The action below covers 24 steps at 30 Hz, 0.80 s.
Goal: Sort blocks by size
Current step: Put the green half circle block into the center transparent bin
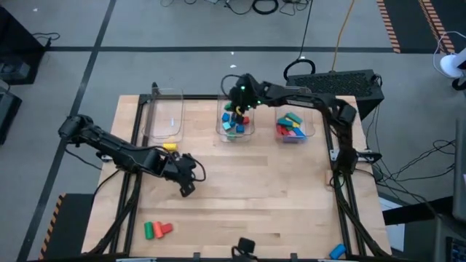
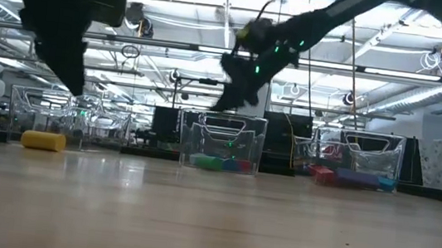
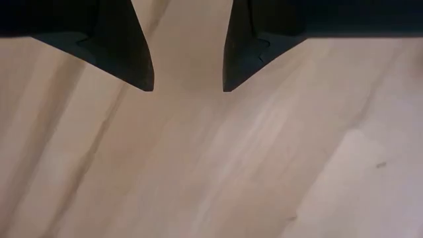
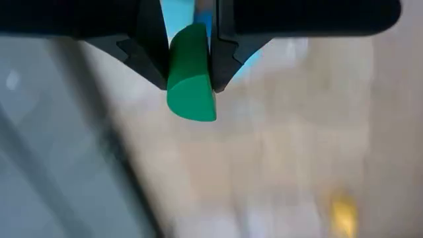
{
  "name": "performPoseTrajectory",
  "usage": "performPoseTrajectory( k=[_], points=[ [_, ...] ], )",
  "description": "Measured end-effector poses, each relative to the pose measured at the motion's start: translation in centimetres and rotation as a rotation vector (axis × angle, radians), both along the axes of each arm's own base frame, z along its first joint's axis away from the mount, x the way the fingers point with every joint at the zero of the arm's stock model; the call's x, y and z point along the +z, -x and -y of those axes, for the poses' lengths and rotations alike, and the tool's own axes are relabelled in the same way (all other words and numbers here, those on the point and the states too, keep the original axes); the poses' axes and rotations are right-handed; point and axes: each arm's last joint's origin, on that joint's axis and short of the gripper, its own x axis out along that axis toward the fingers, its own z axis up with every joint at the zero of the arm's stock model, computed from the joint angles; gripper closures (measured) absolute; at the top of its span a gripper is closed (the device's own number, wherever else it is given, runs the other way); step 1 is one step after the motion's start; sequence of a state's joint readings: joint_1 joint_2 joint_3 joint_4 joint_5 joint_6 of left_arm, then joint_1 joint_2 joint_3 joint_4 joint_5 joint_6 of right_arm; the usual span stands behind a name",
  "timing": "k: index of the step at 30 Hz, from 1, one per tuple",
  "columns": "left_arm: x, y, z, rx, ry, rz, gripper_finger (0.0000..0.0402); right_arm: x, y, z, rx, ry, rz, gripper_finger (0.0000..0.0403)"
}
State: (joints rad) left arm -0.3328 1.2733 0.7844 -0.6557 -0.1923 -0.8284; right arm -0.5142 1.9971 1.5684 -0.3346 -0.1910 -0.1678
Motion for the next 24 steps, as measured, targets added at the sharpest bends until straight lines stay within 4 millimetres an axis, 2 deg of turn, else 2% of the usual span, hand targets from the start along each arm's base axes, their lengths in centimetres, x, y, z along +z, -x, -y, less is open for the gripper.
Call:
performPoseTrajectory(
  k=[3,5,10,15,24],
  points=[
    [-0.4,0.4,0.4,0.016,0.003,-0.044,0.022,-2.2,-1.0,1.0,-0.008,-0.029,-0.057,0.0339],
    [-0.6,0.4,0.8,0.022,0.009,-0.051,0.022,-3.4,-0.9,1.2,-0.008,-0.058,-0.111,0.0337],
    [-0.9,0.8,1.6,-0.002,-0.003,-0.078,0.022,-5.4,-1.1,1.5,0.004,-0.07,-0.159,0.0336],
    [-1.1,0.8,1.8,-0.007,-0.028,-0.082,0.022,-5.5,-1.2,1.6,0.024,-0.051,-0.164,0.0321],
    [-1.1,0.9,1.8,0.002,-0.055,-0.076,0.022,-5.5,-1.1,1.6,0.006,-0.063,-0.167,0.0254]
  ],
)
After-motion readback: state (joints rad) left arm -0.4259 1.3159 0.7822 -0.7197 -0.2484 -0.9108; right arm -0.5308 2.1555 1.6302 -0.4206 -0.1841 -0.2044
